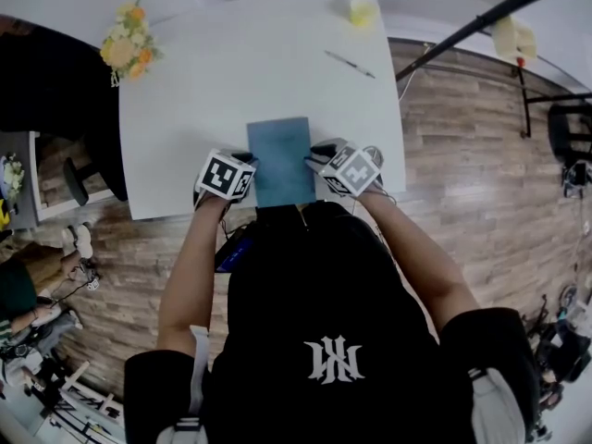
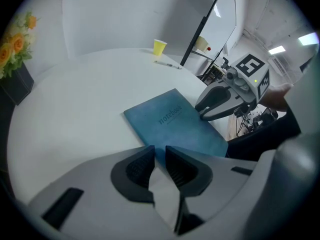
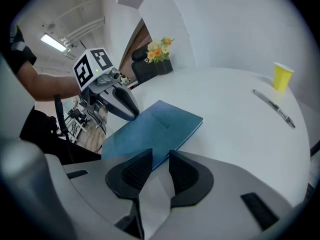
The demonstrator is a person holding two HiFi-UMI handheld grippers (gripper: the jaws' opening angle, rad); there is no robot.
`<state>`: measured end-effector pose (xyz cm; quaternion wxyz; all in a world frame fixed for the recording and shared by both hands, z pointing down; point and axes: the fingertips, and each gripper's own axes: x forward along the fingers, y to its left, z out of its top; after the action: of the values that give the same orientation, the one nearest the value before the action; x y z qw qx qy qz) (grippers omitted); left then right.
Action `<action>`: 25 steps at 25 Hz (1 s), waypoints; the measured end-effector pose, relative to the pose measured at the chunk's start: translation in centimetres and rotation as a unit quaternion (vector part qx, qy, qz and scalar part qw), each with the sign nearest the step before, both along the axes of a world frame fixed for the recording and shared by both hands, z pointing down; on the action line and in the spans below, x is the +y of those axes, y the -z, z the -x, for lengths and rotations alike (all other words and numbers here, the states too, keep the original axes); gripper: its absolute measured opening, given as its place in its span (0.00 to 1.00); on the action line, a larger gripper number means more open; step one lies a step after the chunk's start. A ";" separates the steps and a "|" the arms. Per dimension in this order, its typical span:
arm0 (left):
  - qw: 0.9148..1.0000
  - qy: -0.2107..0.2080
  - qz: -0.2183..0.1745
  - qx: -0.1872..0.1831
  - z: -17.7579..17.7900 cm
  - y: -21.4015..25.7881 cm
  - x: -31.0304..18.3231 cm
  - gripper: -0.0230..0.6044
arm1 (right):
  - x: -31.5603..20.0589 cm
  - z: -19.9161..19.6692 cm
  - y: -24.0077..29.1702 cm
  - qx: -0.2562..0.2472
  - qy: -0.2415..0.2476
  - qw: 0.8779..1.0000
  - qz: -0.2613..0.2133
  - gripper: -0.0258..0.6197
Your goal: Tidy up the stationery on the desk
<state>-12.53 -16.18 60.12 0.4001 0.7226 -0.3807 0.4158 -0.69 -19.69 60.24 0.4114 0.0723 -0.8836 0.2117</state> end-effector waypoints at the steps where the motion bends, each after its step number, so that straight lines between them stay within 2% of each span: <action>1: 1.000 0.002 0.000 0.002 0.0 0.0 0.0 0.14 | 0.0 0.1 0.0 0.000 0.002 1.000 0.000 0.23; 10: 1.000 0.003 -0.002 -0.001 0.0 -0.1 0.0 0.15 | 0.0 0.1 0.2 -0.018 0.005 1.000 0.002 0.23; 14: 1.000 0.001 -0.001 -0.003 0.2 0.1 0.0 0.16 | -0.1 0.1 0.2 -0.023 0.029 0.999 -0.011 0.23; 17: 1.000 -0.004 -0.010 -0.010 0.2 0.4 -0.2 0.16 | -1.0 -0.3 1.2 -0.040 0.025 0.998 -0.028 0.23; 21: 0.999 -0.001 -0.049 0.000 0.1 3.1 -2.1 0.14 | -3.4 -0.5 4.7 -0.084 0.012 0.994 -0.065 0.23; 25: 0.993 -0.009 -0.116 0.013 -0.9 6.9 -5.2 0.09 | -5.3 -0.8 8.2 -0.127 0.013 0.988 -0.090 0.20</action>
<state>-11.61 -21.40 53.21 0.3146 0.7726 -0.4151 0.3630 0.12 -25.00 52.06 0.2902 0.0697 -0.9450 0.1334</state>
